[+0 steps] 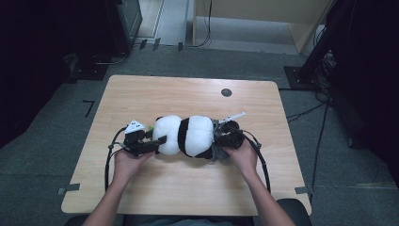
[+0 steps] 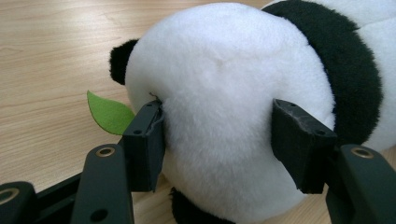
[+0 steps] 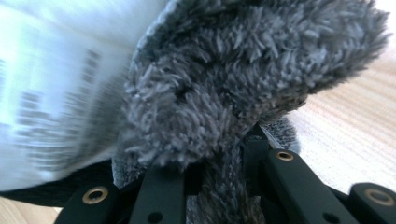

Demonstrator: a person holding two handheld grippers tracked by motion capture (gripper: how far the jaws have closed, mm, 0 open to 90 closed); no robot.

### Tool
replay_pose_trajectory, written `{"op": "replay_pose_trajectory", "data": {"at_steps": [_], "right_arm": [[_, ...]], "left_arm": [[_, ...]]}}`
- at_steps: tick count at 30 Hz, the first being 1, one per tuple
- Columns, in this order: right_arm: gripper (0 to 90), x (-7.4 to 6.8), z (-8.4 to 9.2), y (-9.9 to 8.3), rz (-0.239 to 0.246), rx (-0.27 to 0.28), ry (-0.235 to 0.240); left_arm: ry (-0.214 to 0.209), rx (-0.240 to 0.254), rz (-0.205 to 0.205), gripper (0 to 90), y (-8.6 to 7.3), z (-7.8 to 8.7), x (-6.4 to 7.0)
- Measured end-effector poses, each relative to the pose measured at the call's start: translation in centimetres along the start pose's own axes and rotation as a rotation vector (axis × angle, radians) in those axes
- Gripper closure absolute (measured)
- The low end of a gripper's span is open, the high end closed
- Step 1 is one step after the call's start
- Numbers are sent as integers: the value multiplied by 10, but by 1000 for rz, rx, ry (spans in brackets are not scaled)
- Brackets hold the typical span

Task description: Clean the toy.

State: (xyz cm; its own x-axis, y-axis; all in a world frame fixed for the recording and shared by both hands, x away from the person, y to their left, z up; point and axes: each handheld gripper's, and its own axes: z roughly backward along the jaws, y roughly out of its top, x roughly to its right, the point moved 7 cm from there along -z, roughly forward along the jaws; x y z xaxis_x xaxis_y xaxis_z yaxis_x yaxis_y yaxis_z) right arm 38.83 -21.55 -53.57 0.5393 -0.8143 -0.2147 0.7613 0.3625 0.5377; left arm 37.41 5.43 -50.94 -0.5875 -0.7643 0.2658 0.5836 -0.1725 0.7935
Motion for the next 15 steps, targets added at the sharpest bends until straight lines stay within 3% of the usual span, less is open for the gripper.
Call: {"op": "replay_pose_trajectory", "data": {"at_steps": [7,15], "right_arm": [[758,9,7,-1,-21,13,4],[758,15,35,12,-61,119,16]], "left_arm": [[3,-3,-10,385,0,0,0],[7,-8,-9,384,0,-1,1]]}}
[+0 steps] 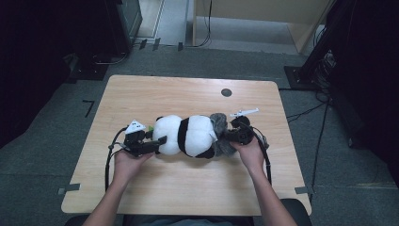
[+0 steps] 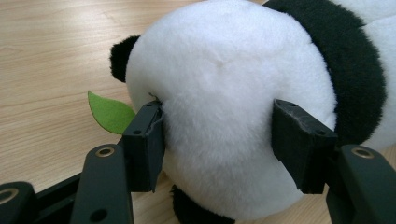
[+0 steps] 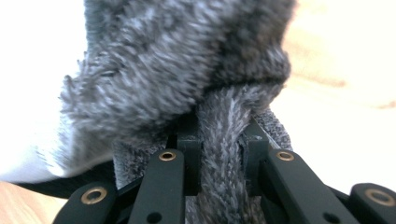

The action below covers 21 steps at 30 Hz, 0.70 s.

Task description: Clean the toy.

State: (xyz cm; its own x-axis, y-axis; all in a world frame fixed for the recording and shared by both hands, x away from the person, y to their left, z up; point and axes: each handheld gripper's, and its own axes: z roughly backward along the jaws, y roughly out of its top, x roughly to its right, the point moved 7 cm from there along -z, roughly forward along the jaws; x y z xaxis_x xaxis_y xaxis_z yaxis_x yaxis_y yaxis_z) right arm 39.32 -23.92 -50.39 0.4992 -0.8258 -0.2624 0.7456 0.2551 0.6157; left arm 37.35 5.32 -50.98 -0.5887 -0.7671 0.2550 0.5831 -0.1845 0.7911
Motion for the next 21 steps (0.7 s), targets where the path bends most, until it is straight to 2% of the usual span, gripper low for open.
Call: {"op": "replay_pose_trajectory", "data": {"at_steps": [7,12,15,19,21], "right_arm": [[759,-2,31,28,20,95,-6],[761,-14,52,49,49,159,10],[761,-25,47,52,83,146,21],[757,-30,29,44,103,118,-2],[761,-29,24,40,95,154,-15]], "left_arm": [[6,3,-5,382,1,-1,1],[10,3,-6,382,1,-1,2],[10,3,-7,382,1,-1,2],[10,3,-16,382,0,-1,1],[8,5,-9,382,1,-1,1]]}}
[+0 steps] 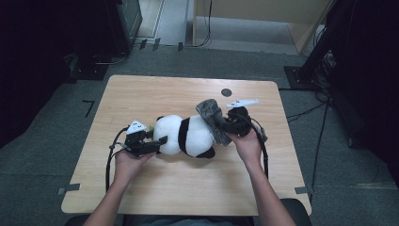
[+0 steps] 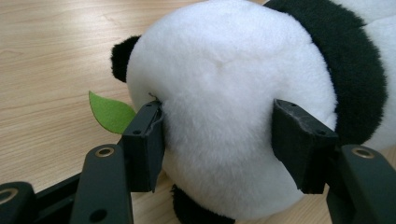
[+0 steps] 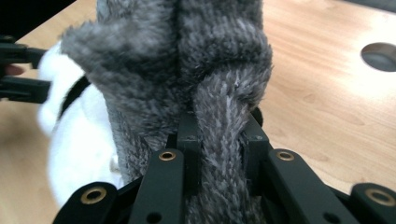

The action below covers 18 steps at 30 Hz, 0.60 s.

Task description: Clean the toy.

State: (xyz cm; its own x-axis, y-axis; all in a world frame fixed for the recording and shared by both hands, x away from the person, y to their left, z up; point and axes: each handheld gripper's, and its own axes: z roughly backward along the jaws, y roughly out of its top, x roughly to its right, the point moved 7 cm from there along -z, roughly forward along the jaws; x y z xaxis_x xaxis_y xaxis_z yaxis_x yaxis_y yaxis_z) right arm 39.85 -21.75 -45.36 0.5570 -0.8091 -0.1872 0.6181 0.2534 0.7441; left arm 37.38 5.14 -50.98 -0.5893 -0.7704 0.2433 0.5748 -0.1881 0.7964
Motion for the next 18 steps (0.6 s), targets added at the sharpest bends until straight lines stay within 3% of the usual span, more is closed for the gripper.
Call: {"op": "replay_pose_trajectory", "data": {"at_steps": [6,11,15,18], "right_arm": [[767,4,-7,-15,-83,98,5],[768,7,-10,-28,-90,114,-17],[768,9,-14,-39,-113,94,-13],[768,11,-23,-57,-123,20,-19]], "left_arm": [[3,4,-1,383,0,0,1],[2,5,0,383,0,-1,0],[0,3,0,383,0,-1,0],[-1,4,2,383,0,-1,0]]}}
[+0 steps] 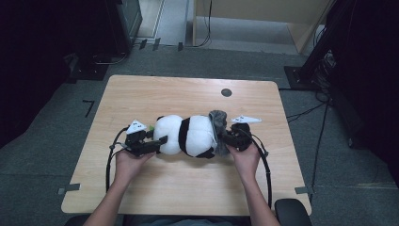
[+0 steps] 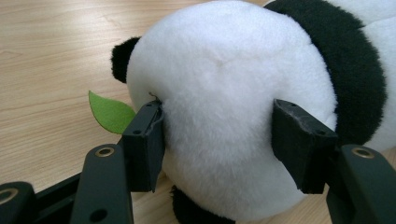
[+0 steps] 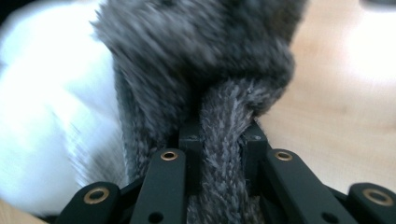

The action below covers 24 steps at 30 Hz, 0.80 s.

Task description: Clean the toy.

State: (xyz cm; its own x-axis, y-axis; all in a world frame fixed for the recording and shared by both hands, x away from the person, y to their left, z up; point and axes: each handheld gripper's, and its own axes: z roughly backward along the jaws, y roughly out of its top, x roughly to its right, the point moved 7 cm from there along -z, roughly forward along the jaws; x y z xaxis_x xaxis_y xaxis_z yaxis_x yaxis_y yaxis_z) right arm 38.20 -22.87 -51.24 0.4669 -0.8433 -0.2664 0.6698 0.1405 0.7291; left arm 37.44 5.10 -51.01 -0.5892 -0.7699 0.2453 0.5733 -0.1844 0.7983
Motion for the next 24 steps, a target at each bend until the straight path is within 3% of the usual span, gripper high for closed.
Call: {"op": "replay_pose_trajectory", "data": {"at_steps": [5,8,17,24], "right_arm": [[767,4,-14,-17,17,-65,-15],[767,6,-13,-18,20,-75,-22],[769,22,16,2,-47,-7,-13],[769,15,46,30,2,56,-6]], "left_arm": [[-8,-4,6,392,0,0,0],[-16,-8,4,404,-1,1,-1],[-17,-6,2,413,-1,1,-1],[-16,-6,1,413,-1,1,-1]]}}
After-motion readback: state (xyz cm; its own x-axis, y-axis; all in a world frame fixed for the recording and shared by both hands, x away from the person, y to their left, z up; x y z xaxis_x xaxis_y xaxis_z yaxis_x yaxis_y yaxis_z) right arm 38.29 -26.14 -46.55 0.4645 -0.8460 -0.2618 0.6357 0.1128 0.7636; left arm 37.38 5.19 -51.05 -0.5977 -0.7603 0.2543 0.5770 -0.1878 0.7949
